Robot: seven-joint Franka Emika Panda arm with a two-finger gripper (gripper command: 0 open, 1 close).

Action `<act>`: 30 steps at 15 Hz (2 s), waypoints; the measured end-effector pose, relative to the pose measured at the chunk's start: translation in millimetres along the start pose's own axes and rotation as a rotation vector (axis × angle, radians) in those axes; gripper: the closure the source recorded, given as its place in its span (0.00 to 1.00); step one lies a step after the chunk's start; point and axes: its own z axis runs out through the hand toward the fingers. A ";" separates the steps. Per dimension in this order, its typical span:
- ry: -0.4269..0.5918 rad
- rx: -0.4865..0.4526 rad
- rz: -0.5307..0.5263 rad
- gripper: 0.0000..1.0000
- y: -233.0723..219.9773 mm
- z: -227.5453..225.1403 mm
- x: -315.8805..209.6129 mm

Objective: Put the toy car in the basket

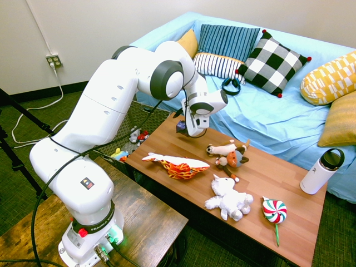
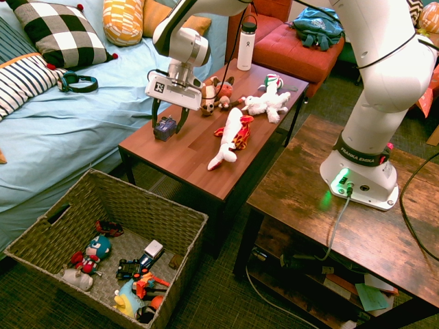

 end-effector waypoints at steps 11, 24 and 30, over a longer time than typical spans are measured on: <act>-0.003 0.058 0.025 1.00 -25.1 -3.0 40.2; 0.162 -0.114 0.038 1.00 -44.8 -4.2 -1.9; 0.310 -0.102 -0.130 1.00 -37.9 -1.7 -130.9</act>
